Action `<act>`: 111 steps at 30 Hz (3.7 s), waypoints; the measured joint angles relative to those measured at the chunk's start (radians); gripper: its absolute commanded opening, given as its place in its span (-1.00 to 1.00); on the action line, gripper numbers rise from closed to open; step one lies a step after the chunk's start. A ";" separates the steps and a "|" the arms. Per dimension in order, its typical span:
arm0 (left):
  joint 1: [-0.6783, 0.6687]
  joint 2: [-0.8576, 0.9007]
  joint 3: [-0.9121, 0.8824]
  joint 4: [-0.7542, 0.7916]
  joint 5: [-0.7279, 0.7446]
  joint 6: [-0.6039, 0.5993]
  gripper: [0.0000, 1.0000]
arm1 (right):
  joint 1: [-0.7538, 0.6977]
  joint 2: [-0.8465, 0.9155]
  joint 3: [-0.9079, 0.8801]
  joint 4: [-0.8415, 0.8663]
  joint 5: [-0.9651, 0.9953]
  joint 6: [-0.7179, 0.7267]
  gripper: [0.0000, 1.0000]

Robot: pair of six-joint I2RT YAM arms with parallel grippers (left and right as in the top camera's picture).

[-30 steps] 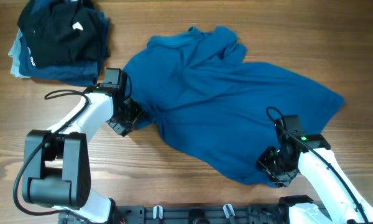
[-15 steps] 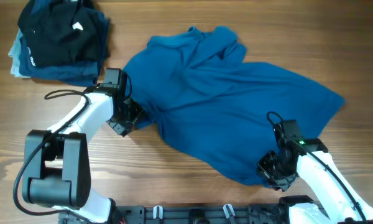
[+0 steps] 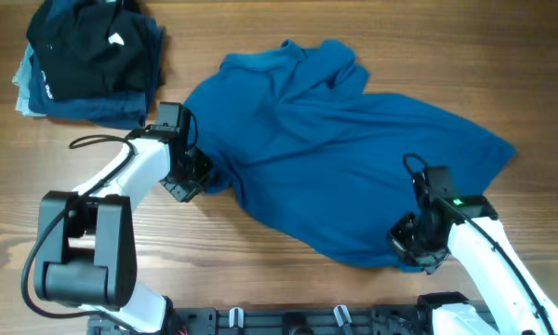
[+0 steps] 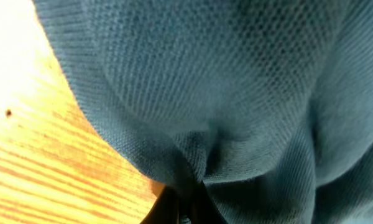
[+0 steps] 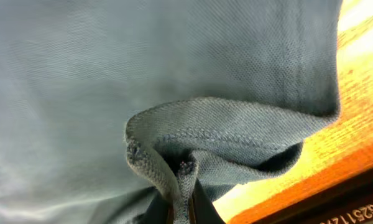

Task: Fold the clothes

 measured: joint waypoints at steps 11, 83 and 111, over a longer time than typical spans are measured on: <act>0.000 -0.363 -0.010 -0.130 0.026 0.007 -0.92 | 0.000 0.000 0.436 -0.156 0.080 -0.158 -0.92; 0.004 0.296 1.440 -0.739 -0.053 0.231 -0.92 | -0.233 0.710 1.842 -0.374 -0.009 -0.515 -0.91; -0.055 -0.077 1.854 -0.746 -0.056 0.222 -0.92 | -0.340 0.486 2.138 -0.373 -0.056 -0.449 -0.91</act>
